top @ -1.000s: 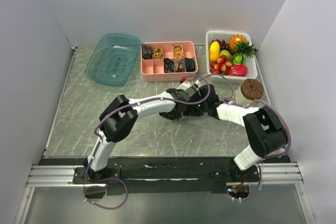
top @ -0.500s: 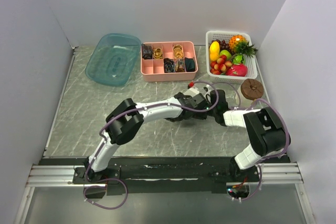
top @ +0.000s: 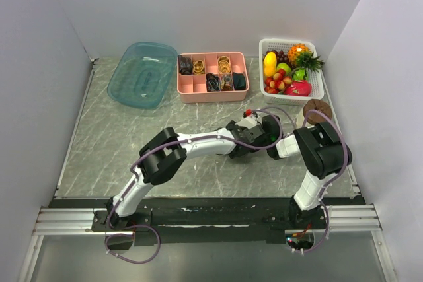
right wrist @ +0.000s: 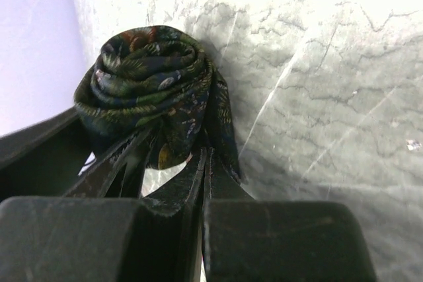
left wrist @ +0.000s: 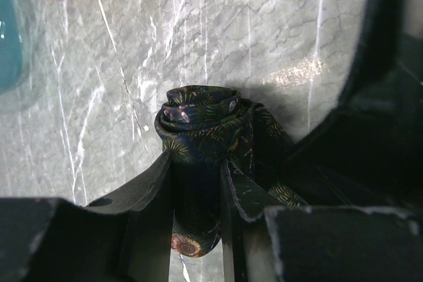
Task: Roll the ties
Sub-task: Roll the tie at the center of the board.
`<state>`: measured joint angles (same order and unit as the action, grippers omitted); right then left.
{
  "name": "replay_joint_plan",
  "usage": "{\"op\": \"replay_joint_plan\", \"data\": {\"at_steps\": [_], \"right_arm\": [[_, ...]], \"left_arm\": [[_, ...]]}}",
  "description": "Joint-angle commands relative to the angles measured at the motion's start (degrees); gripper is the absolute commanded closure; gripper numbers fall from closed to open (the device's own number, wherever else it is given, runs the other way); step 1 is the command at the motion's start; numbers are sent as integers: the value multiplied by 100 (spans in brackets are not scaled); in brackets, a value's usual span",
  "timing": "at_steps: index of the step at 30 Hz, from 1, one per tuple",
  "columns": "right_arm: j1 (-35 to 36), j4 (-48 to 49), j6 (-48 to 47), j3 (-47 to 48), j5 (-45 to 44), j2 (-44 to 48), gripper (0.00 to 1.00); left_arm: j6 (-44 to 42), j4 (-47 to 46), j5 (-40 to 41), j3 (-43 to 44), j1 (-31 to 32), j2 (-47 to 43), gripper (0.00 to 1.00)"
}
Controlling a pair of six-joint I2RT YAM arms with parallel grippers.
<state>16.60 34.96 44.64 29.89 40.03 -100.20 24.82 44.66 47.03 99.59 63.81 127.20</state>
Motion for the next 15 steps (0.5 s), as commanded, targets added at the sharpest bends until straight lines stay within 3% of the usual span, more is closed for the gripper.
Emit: {"op": "replay_joint_plan", "data": {"at_steps": [1, 3, 8, 15], "right_arm": [[-25, 784, 282, -27, 242, -254, 100], [1, 846, 308, 8, 251, -351, 100], [63, 837, 317, 52, 163, -500, 100], [63, 688, 220, 26, 110, -413, 100]], "left_arm": [[6, -89, -308, 87, 149, 262, 67], [-12, -159, -326, 34, 202, 227, 64], [-65, -528, -509, -133, 281, 139, 41], [-162, -1495, -1045, -765, 299, -221, 38]]}}
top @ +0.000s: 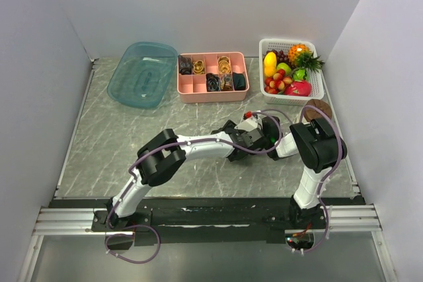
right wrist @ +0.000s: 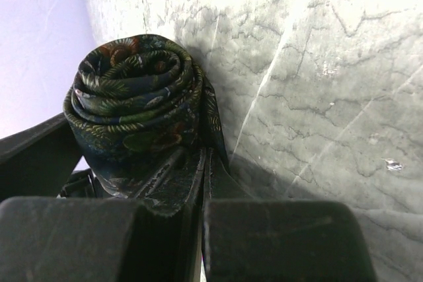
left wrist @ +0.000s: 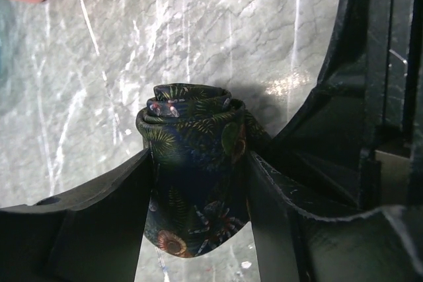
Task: Roll the ties
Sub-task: Roll the tie at the center of the board.
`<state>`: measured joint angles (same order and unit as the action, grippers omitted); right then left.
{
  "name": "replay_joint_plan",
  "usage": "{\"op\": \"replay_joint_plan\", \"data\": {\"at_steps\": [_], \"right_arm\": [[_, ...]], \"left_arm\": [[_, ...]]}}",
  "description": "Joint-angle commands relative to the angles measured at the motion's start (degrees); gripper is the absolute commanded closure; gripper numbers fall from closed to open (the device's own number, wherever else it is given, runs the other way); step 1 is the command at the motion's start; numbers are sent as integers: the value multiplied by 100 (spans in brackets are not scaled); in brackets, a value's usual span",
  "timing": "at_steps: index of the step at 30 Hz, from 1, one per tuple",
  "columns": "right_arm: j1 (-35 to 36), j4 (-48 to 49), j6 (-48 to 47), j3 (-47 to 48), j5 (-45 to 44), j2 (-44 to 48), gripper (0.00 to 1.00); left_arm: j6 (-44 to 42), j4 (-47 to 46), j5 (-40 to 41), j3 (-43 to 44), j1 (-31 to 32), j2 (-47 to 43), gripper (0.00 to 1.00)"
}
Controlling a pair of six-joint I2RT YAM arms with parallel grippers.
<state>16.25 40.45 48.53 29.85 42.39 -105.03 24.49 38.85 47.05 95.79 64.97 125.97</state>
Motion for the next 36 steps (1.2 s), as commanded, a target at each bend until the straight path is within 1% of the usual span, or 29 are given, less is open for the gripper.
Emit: {"op": "replay_joint_plan", "data": {"at_steps": [1, 4, 9, 13, 15, 19, 22, 25, 26, 29, 32, 33, 36], "right_arm": [[106, 104, -169, 21, -135, 123, 100], [89, -10, -221, -31, -213, 316, 100], [-34, -414, -397, -198, -319, 852, 100], [-113, -958, -660, -190, -521, 1458, 100], [-122, -1248, -809, -137, -644, 1599, 100], [-131, -1390, -916, -93, -723, 1741, 100], [-113, -1163, -907, -119, -688, 1575, 100], [-105, -672, -749, -207, -496, 1285, 100], [-105, -330, -636, -259, -434, 1214, 100], [-17, 303, -486, -295, -284, 1012, 100], [123, 700, -258, -269, -118, 783, 100], [167, 1023, -187, -269, -74, 730, 100], [334, 1490, 77, -234, 41, 502, 100]], "left_arm": [[-155, -1001, -1075, -446, 174, -143, 38], [-190, -1371, -1233, -640, 174, -292, 39], [-217, -1512, -1303, -693, 174, -345, 39], [-138, -1416, -1154, -623, 174, -337, 39], [-120, -1433, -1031, -640, 174, -406, 39], [-85, -1512, -925, -728, 174, -600, 38], [-102, -1836, -1083, -947, 174, -863, 38], [-102, -2153, -1294, -1159, 174, -1083, 37], [-68, -2180, -1303, -1176, 183, -1092, 37], [-41, -2128, -1304, -1142, 174, -1075, 37], [-32, -2153, -1303, -1220, 174, -1110, 37], [-41, -2180, -1321, -1238, 174, -1171, 37], [-23, -2119, -1303, -1203, 174, -1189, 35]]}}
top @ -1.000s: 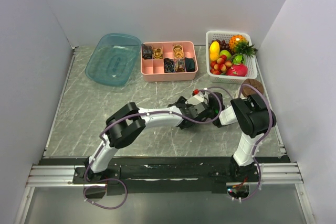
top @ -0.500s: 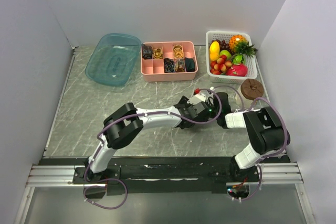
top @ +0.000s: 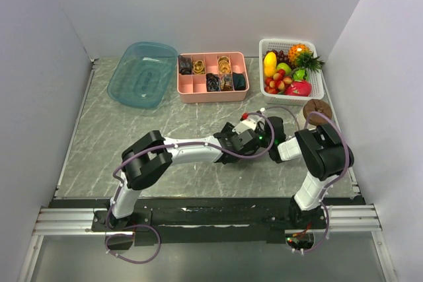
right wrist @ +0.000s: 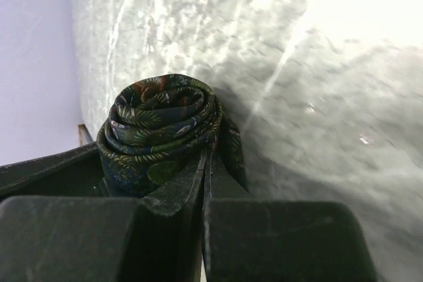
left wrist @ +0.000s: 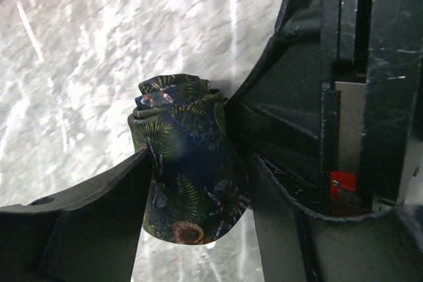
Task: Roll the ties
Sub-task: Roll the tie at the center of the board.
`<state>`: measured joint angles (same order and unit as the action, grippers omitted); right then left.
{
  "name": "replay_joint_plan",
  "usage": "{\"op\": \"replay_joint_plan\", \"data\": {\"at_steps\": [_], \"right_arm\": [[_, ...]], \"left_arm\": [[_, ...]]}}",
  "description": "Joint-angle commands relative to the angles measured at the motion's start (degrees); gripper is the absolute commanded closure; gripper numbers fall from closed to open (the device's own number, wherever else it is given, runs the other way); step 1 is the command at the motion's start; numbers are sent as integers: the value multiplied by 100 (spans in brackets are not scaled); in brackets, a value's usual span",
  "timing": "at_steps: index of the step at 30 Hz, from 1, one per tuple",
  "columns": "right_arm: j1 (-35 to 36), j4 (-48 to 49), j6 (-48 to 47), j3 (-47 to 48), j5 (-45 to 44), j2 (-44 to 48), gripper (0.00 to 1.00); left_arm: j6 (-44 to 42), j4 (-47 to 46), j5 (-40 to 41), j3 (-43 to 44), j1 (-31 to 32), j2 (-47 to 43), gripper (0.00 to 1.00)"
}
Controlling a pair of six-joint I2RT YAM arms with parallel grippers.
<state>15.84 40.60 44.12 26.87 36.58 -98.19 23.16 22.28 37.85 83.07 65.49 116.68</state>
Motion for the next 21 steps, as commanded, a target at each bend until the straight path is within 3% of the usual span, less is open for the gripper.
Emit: {"op": "replay_joint_plan", "data": {"at_steps": [1, 7, 21], "right_arm": [[403, 1547, 571, 55, 623, -235, 100], [596, 1530, 686, 143, 702, -323, 100], [746, 1328, 589, 213, 649, -569, 100]], "left_arm": [[119, -436, -331, 87, 121, -260, 32], [251, -251, -199, 104, 113, -234, 20], [514, -1015, -919, -563, 104, -717, 26]]}}
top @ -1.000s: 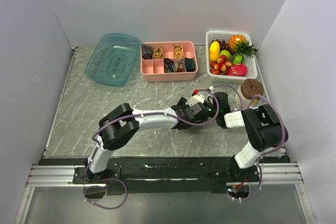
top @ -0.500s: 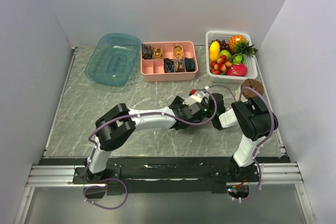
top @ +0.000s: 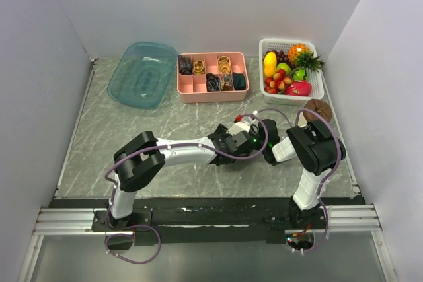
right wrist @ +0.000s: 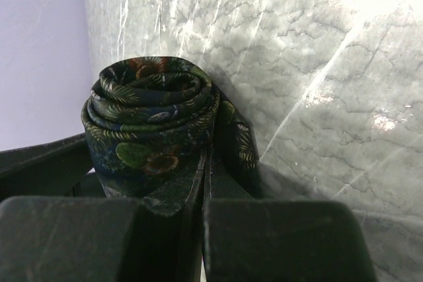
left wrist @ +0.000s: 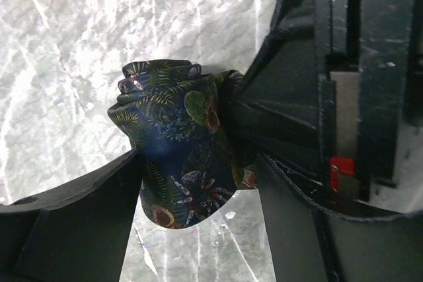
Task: Roll the ties
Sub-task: Roll the tie at the center of the board.
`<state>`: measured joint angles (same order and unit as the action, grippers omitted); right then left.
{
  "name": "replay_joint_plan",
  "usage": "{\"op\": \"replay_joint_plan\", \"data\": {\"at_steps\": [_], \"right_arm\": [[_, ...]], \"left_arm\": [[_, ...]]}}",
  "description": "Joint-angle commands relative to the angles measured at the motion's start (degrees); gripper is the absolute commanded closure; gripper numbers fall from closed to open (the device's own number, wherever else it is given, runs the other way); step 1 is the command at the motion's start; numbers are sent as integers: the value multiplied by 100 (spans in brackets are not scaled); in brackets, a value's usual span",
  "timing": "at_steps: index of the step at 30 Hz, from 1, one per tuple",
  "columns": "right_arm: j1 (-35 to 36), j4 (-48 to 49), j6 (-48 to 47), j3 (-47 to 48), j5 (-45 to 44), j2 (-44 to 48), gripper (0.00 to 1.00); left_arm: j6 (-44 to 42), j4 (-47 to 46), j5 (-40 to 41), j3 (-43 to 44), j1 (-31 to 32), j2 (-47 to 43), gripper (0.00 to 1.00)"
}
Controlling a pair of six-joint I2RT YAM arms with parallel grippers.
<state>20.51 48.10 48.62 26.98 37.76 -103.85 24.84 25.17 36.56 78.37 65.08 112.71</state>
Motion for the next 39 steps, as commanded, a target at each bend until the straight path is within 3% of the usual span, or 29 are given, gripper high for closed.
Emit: {"op": "replay_joint_plan", "data": {"at_steps": [1, 9, 16, 27, 30, 32, 39], "right_arm": [[287, 578, 122, 220, 531, -12, 100], [260, 534, 95, 255, 601, -4, 100], [260, 394, 34, 220, 671, 207, 100], [137, -606, -441, 342, 584, 664, 100], [76, -1141, -704, 439, 522, 893, 100], [49, -1451, -976, 509, 443, 1085, 100], [5, -2664, -1626, 826, -13, 1561, 100]], "left_arm": [[337, -1478, -903, -250, 145, -380, 27], [328, -1955, -1124, -621, 102, -662, 41], [451, -1647, -1071, -305, -30, -390, 45], [557, -1673, -1274, -331, -320, -442, 55], [592, -1682, -1291, -348, -417, -513, 51], [592, -1717, -1379, -384, -470, -592, 43], [496, -1743, -1607, -340, -558, -601, 34]]}}
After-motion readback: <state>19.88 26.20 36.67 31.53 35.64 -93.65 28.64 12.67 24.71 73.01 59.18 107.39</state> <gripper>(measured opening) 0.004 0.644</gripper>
